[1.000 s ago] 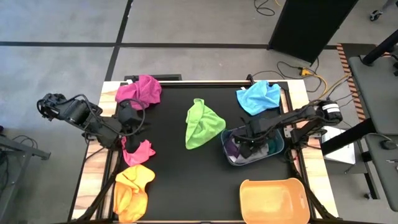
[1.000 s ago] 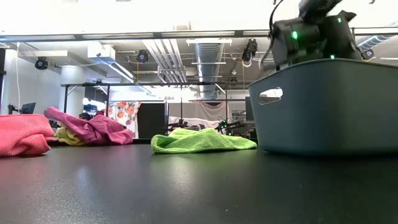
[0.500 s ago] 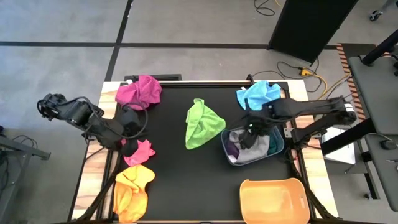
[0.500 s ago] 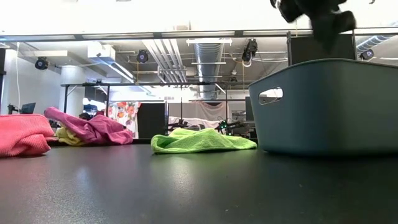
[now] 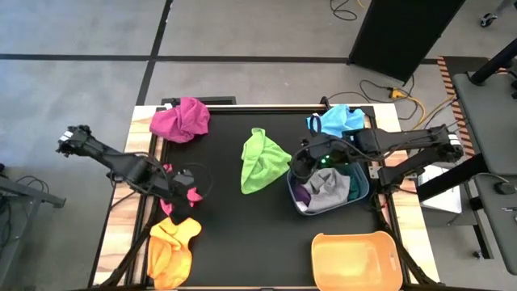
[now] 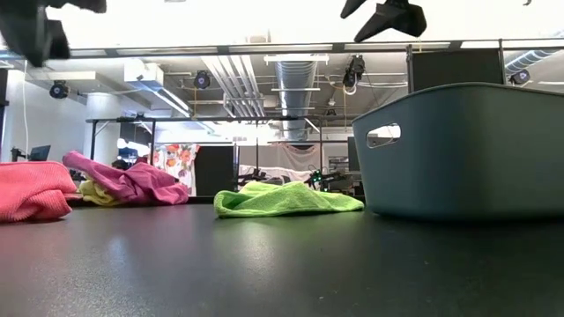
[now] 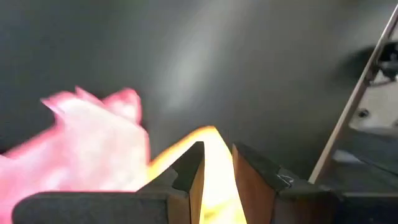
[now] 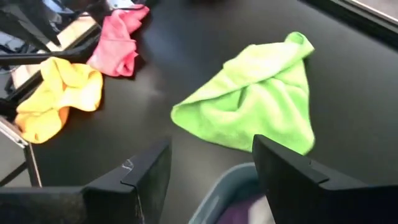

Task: Sort towels by color in basket
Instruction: Put the orange towel into the blue bin

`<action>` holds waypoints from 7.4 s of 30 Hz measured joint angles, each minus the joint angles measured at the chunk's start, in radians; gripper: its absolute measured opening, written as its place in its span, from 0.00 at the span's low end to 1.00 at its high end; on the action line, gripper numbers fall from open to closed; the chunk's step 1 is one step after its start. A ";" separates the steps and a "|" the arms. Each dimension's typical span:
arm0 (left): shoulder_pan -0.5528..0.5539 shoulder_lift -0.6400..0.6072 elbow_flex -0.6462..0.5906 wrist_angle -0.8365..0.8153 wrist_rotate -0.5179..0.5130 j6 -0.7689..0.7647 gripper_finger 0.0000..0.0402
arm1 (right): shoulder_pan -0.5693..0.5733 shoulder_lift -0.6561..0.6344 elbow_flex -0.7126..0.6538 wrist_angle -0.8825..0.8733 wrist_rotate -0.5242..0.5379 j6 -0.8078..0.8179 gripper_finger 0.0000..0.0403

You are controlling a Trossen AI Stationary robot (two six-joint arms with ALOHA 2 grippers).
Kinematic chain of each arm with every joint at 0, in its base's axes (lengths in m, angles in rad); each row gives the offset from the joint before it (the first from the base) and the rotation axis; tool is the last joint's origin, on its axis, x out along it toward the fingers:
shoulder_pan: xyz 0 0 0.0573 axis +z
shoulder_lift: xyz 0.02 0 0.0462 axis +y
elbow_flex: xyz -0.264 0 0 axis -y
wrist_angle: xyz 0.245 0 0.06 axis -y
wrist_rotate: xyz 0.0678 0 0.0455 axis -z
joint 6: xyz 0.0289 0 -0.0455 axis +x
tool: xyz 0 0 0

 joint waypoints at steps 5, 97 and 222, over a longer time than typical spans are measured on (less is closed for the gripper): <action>-0.056 0.030 -0.098 0.080 0.090 -0.116 0.17 | 0.000 0.016 -0.004 -0.004 -0.002 0.000 0.52; 0.002 -0.303 -0.498 1.339 -0.381 0.359 0.01 | 0.146 0.569 0.198 0.887 0.076 -0.491 0.74; -0.115 -0.508 -0.005 0.379 -0.793 0.524 0.50 | 0.001 0.131 0.383 -0.723 0.158 0.409 0.04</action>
